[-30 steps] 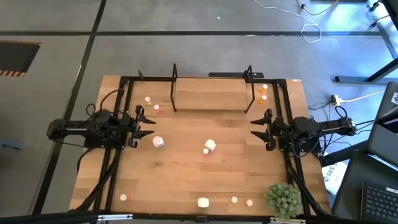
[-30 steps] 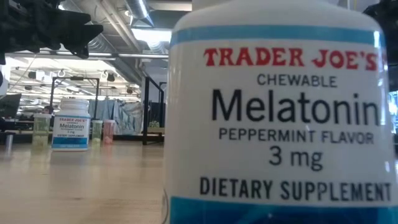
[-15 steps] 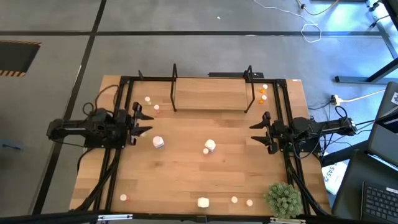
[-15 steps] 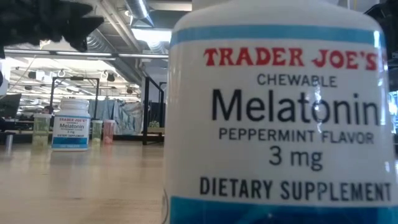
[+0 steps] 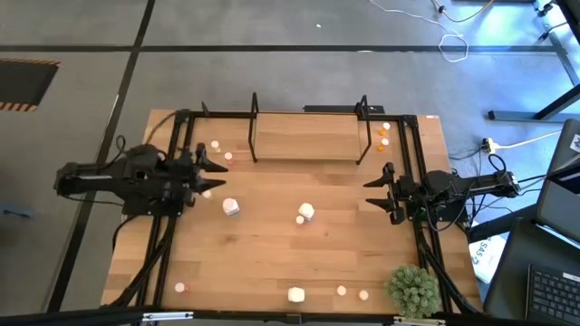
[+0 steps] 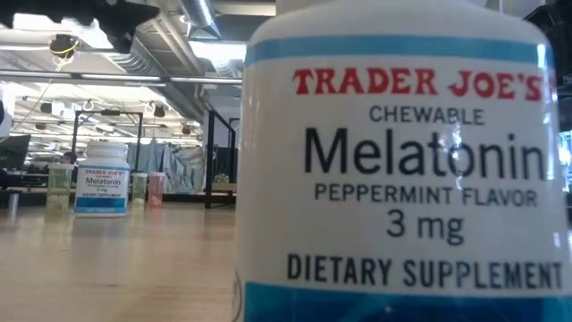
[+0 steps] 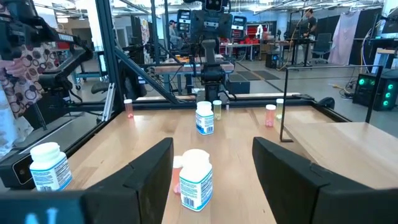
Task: Pick and place medicine bottles onto shelf by color
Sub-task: Put the top left white pill bottle on the shelf
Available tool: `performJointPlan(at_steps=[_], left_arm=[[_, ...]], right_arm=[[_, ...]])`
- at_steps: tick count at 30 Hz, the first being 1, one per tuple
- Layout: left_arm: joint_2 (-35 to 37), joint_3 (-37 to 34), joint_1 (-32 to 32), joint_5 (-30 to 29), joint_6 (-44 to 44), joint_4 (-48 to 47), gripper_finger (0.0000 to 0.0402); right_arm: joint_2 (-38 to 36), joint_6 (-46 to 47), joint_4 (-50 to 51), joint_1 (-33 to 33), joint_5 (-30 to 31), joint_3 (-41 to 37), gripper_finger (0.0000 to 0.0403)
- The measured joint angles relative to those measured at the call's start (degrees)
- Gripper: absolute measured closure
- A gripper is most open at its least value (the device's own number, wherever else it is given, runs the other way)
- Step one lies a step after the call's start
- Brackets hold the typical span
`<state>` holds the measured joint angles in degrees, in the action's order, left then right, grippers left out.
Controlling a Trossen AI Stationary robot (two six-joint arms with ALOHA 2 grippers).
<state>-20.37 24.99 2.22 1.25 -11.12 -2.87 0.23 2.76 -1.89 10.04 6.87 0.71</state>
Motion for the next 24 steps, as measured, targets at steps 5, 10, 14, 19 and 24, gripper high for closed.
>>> performJointPlan(at_steps=[5, 10, 14, 19, 24], left_arm=[[-11.3, 9.5, -0.3, 1.6, -4.3, -11.5, 0.0230], [-22.0, 20.3, -1.7, 0.8, -10.4, -27.9, 0.0230], [-28.3, 26.6, -3.1, -1.1, -17.7, -36.1, 0.0230], [-35.2, 31.8, -5.2, -5.2, -27.7, -47.6, 0.0230], [-40.7, 33.0, -7.5, -6.5, -34.3, -52.6, 0.0230]], right_arm=[[0.0, -0.2, 0.0, 0.0, 0.0, 0.0, 0.0180], [0.0, -0.4, 0.0, 0.0, 0.0, 0.0, 0.0180], [0.0, -0.4, 0.0, 0.0, 0.0, 0.0, 0.0180], [0.0, -0.2, 0.0, 0.0, 0.0, 0.0, 0.0180], [0.0, -0.3, 0.0, 0.0, 0.0, 0.0, 0.0180]])
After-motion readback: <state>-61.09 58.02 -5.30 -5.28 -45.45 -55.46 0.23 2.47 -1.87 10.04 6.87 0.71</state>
